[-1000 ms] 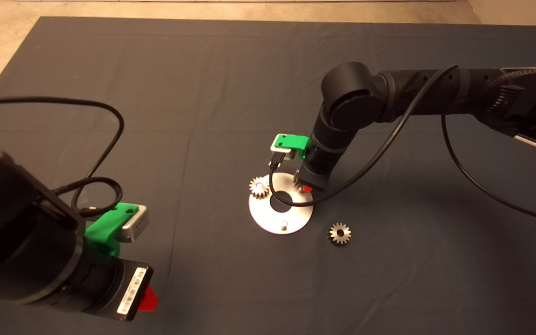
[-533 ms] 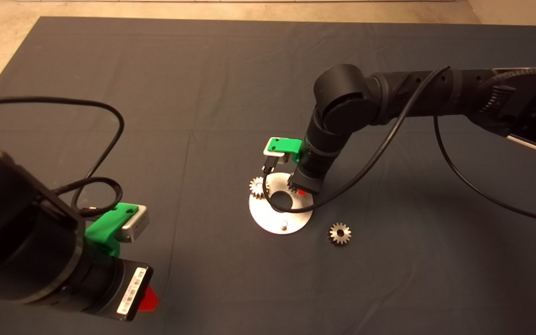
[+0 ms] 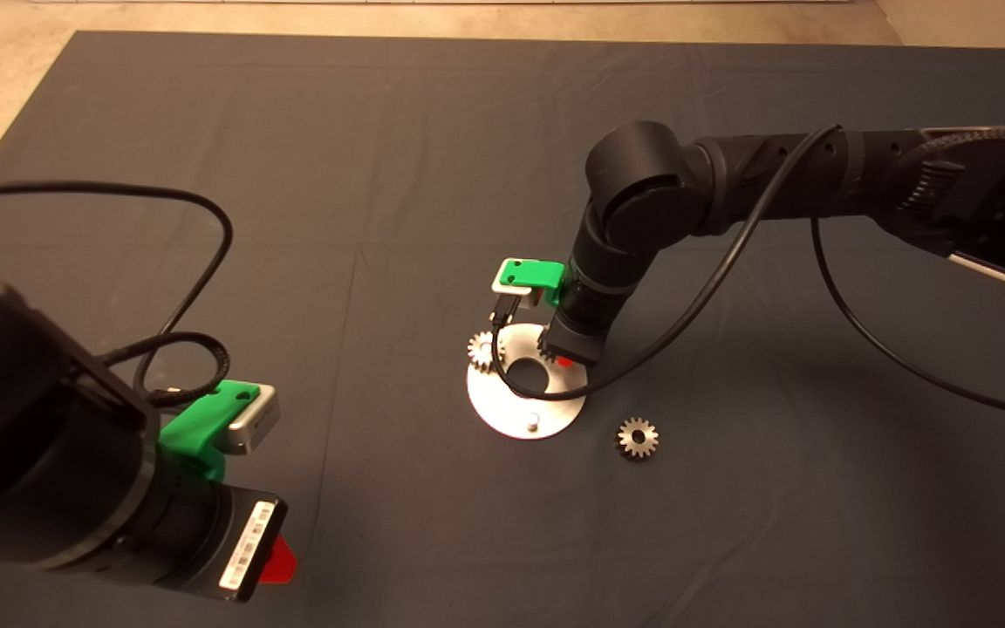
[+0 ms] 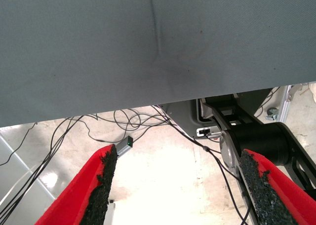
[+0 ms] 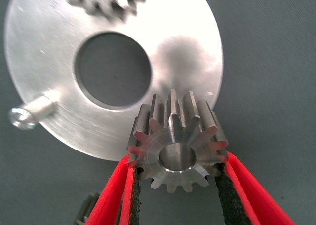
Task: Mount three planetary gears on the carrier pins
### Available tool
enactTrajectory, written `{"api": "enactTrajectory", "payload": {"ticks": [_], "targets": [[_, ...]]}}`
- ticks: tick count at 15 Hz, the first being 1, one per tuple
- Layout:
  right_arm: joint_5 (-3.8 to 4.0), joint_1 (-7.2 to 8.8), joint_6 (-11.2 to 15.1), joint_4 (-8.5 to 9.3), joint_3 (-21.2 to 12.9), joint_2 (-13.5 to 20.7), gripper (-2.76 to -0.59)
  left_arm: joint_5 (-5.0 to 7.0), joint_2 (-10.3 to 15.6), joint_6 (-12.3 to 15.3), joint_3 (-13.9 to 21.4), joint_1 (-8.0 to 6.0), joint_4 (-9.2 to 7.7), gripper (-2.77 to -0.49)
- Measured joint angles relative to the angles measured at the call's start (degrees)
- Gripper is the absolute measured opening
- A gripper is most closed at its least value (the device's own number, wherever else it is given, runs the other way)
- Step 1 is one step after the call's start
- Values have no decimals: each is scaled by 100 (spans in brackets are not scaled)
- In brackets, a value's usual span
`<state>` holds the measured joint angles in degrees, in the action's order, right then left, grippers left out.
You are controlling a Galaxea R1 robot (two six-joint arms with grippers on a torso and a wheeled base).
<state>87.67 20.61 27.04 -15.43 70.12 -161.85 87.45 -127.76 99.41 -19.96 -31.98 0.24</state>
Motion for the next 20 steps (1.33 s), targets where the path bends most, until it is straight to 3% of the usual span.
{"api": "enactTrajectory", "payload": {"ticks": [20], "targets": [[0, -2, -2, 0, 0, 76, -243, 1, 0, 0, 0, 0, 0, -151]]}}
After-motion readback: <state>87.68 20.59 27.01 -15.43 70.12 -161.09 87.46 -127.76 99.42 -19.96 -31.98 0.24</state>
